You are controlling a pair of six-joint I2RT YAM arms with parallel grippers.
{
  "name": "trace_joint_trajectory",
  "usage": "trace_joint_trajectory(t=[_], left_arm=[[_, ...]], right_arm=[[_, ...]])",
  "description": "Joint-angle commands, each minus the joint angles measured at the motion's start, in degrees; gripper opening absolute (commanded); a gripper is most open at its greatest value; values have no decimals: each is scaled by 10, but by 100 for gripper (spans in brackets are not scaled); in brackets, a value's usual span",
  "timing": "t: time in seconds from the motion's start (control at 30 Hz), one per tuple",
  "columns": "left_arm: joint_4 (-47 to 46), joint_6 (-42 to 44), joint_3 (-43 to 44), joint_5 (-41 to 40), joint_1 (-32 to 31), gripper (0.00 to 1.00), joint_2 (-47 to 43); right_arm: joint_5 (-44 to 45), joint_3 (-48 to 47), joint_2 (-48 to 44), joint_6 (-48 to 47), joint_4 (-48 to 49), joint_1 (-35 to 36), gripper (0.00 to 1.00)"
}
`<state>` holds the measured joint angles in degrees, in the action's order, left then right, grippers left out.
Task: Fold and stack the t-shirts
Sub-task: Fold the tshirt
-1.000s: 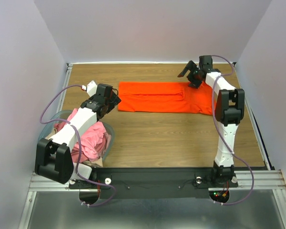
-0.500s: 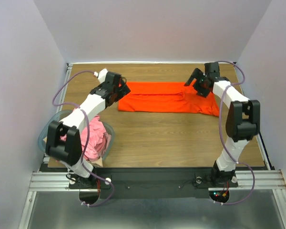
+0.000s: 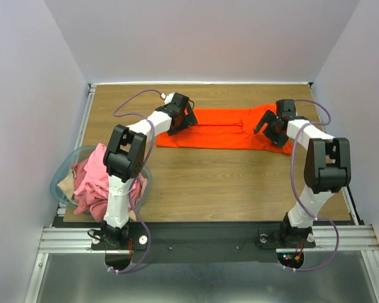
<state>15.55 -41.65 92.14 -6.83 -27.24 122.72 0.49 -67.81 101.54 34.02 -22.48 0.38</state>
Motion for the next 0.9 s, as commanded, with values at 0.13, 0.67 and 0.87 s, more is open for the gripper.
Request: trace_joint_trajectory(t=[0.13, 0.67, 0.87], left_arm=[[-61, -26, -134, 37, -4, 98, -63], [-273, -290, -500, 192, -302, 98, -178], [-258, -287, -414, 163, -374, 98, -140]], right_arm=[[24, -108, 118, -40, 16, -1, 100], [-189, -469, 398, -169, 17, 102, 100], [-199, -577, 473, -120, 18, 140, 100]])
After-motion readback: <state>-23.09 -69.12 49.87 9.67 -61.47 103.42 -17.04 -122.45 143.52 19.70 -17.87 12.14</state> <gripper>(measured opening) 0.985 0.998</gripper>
